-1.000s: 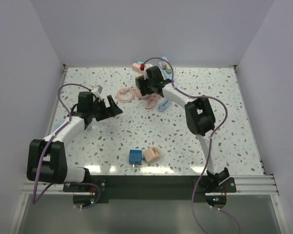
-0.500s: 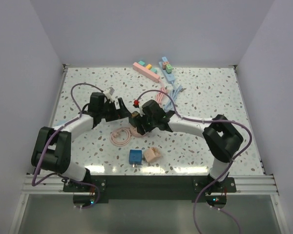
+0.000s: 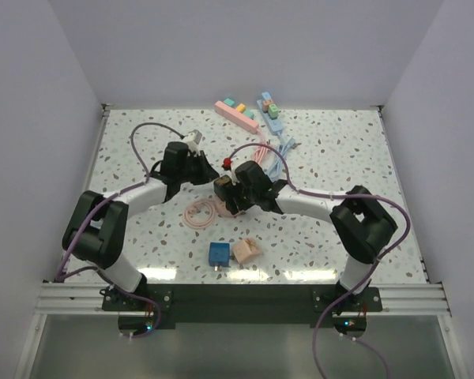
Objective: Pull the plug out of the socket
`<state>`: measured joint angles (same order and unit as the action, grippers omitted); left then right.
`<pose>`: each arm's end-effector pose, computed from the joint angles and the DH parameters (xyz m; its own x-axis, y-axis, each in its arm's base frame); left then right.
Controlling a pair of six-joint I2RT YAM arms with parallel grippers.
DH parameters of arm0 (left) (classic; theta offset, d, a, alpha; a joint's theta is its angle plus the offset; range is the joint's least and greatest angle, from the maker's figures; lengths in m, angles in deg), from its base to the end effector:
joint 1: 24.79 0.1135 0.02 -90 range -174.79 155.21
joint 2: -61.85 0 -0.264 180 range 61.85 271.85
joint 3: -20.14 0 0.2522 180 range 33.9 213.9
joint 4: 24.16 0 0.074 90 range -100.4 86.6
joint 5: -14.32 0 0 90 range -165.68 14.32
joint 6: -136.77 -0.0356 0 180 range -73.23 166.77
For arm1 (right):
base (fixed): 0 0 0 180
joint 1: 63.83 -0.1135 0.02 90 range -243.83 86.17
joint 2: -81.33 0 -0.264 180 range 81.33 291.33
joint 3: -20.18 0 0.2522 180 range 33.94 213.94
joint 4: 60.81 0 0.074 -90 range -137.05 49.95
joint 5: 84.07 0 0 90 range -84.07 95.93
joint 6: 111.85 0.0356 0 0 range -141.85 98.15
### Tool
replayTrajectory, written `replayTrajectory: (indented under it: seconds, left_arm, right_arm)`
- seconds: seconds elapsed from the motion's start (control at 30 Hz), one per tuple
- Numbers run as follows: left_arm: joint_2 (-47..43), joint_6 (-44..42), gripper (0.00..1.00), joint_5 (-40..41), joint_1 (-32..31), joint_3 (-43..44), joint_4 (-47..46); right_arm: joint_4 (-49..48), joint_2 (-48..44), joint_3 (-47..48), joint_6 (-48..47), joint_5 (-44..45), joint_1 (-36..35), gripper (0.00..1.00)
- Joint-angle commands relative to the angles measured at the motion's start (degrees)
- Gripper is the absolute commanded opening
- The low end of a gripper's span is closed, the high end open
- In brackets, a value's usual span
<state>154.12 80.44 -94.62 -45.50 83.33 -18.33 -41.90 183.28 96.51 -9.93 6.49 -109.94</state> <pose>0.3132 -0.1307 0.1931 -0.7690 -0.2699 -0.5795 0.1888 0.7702 -0.6092 0.2638 0.2738 0.1859 -0.6235 -0.3503 -0.6989 -0.6000 0.7876 0.1405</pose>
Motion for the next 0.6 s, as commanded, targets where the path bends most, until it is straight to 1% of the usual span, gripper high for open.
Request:
replayTrajectory:
  seconds: [0.0,0.13,0.27,0.47,0.57]
  left_arm:
    - [6.1,-1.2,0.00,6.6,-1.4,-1.4,5.3]
    - [6.7,0.0,0.00,9.4,-3.5,-4.1,4.1]
    - [6.6,1.1,0.00,10.4,-5.5,-6.2,3.3]
    - [0.5,1.2,0.00,14.5,-5.6,-5.9,4.6]
    - [-4.3,1.9,0.17,14.7,-5.6,-6.5,4.8]
  right_arm:
    - [-1.4,-3.0,-0.6,3.5,0.6,0.2,0.00]
    - [-0.3,-5.4,1.4,4.1,2.6,0.2,0.00]
    - [0.7,-4.8,3.8,3.9,4.3,0.2,0.00]
    - [1.9,-1.8,6.0,4.9,5.5,0.3,0.00]
    - [1.9,-0.4,6.5,6.6,6.9,0.5,0.00]
